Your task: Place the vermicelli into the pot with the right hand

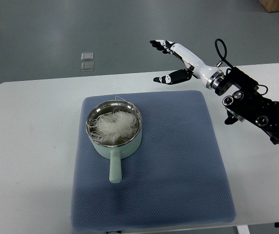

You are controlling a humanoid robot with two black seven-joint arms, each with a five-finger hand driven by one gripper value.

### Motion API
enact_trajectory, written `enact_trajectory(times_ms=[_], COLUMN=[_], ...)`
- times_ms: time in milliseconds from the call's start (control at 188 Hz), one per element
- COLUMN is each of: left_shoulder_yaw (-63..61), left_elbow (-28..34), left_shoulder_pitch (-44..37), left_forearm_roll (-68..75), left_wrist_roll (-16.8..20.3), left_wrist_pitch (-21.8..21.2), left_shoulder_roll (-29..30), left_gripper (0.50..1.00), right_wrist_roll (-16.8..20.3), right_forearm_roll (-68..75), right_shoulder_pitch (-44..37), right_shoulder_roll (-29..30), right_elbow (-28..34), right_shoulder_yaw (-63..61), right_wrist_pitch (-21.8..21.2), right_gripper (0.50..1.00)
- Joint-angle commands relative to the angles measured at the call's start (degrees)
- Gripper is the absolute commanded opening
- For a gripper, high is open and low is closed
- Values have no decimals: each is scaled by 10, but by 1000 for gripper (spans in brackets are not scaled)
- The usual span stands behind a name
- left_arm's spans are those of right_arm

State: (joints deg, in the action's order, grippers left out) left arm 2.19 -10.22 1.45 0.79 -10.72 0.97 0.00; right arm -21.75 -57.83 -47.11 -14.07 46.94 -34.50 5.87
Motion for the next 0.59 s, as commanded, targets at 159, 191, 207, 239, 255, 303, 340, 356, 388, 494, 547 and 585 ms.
enact_trajectory(times_ms=[159, 191, 207, 239, 255, 303, 340, 356, 388, 494, 547, 585], left_shoulder_yaw=[-1, -1, -1, -1, -1, -1, -1, -1, -1, -1, -1, -1], left_elbow=[0, -1, -1, -1, -1, -1, -1, -1, 0, 0, 0, 0], left_shoulder_pitch=[0, 0, 0, 0, 0, 0, 0, 0, 0, 0, 0, 0], left_forearm_roll=[0, 0, 0, 0, 0, 0, 0, 0, 0, 0, 0, 0], left_wrist_roll=[0, 0, 0, 0, 0, 0, 0, 0, 0, 0, 0, 0], left_wrist_pitch=[0, 0, 0, 1, 0, 0, 0, 0, 0, 0, 0, 0], left_shoulder_roll=[0, 0, 0, 0, 0, 0, 0, 0, 0, 0, 0, 0], left_gripper=[1000, 1000, 1000, 1000, 1000, 1000, 1000, 1000, 1000, 1000, 1000, 1000], right_wrist_roll=[27, 27, 27, 26, 25, 22, 22, 21, 21, 20, 20, 19], right_forearm_roll=[278, 309, 329, 349, 353, 371, 375, 375, 375, 376, 375, 375], right_shoulder_pitch=[77, 80, 82, 84, 85, 89, 90, 90, 91, 93, 93, 94], right_shoulder_roll=[26, 28, 29, 30, 30, 30, 31, 31, 32, 32, 32, 32], right_elbow=[-4, -4, -4, -4, -4, -4, -4, -4, -4, -4, -4, -4], right_shoulder_yaw=[-81, -82, -82, -83, -83, -83, -83, -83, -83, -83, -83, -83], right_wrist_pitch=[72, 76, 77, 77, 77, 77, 76, 75, 75, 77, 78, 78], right_gripper=[893, 895, 895, 895, 895, 897, 915, 923, 924, 924, 924, 924])
